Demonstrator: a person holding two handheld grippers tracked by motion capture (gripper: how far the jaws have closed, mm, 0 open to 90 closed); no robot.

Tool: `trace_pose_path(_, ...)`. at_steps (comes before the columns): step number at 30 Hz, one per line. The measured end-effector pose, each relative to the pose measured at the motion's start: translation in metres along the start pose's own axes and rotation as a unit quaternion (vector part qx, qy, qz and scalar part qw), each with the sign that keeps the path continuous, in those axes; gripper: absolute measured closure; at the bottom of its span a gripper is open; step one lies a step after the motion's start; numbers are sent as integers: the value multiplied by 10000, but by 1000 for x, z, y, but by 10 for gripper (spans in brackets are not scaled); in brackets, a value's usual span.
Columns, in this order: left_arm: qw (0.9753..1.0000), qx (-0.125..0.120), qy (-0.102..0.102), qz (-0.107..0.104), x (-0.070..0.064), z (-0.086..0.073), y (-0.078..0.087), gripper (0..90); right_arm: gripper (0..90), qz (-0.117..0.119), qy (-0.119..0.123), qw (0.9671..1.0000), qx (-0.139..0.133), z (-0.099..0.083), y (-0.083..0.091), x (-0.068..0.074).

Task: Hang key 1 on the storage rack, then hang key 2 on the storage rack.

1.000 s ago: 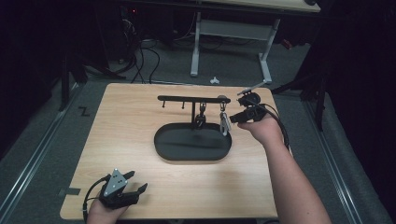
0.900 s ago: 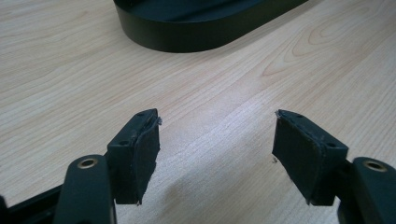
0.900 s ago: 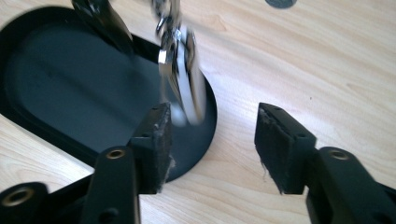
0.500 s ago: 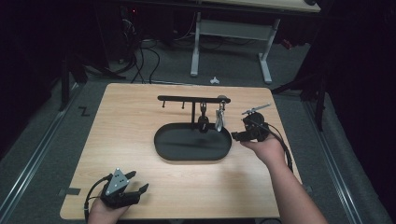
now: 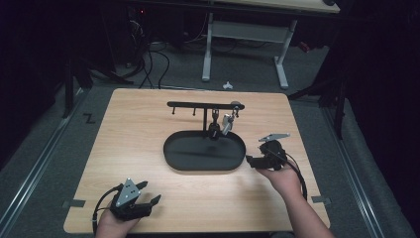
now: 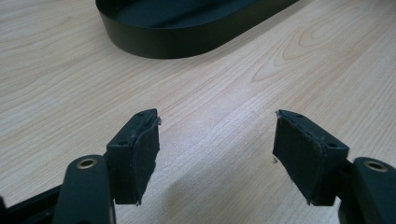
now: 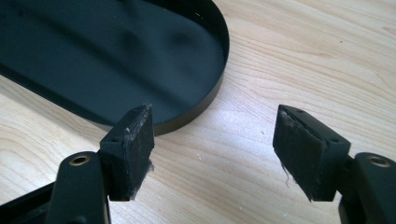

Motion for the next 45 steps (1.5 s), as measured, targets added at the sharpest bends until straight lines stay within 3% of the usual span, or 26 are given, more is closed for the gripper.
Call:
trace_pose_path(10, 10000, -39, -11, -30, -3, 5, -4, 320, 238, -150, 82, 9983, -549, -36, 2, 3)
trace_pose_path(11, 10000, -12, -24, -24, -4, 4, -5, 319, 223, -125, 15, 9971, -747, -43, 5, 1)
trace_pose_path(16, 10000, -27, 46, 15, -3, 5, -5, 317, 193, -109, -118, 9943, -1057, -63, 13, -7)
trace_pose_path(23, 9986, -121, 346, 382, 2, -2, 4, 291, 166, -28, -482, 9901, -1320, -96, 23, -17)
trace_pose_path(26, 9967, -286, 498, 575, 7, 0, 12, 284, 193, -213, -592, 9844, -1643, -117, 29, -17)
trace_pose_path(28, 9959, -369, 506, 647, 7, 3, 15, 283, 169, -106, -494, 9842, -1695, -116, 34, -13)
trace_pose_path(30, 9959, -382, 438, 698, 5, 4, 17, 281, 169, -199, -331, 9824, -1830, -112, 38, -9)
trace_pose_path(33, 9959, -374, 464, 679, 3, 4, 17, 279, 169, -185, -183, 9828, -1831, -110, 36, 0)
trace_pose_path(37, 9965, -381, 399, 627, 2, 6, 16, 279, 169, 81, -302, 9849, -1700, -111, 28, 8)
trace_pose_path(45, 9976, -335, 363, 481, 7, 5, 14, 279, 169, -49, -352, 9864, -1606, -113, 22, 8)
Point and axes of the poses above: each handheld gripper's, and its own axes: y roughly backward along the jaws, z roughly out of its top, x roughly to its left, the point moved 4 cm from there along -y, roughly forward along the jaws
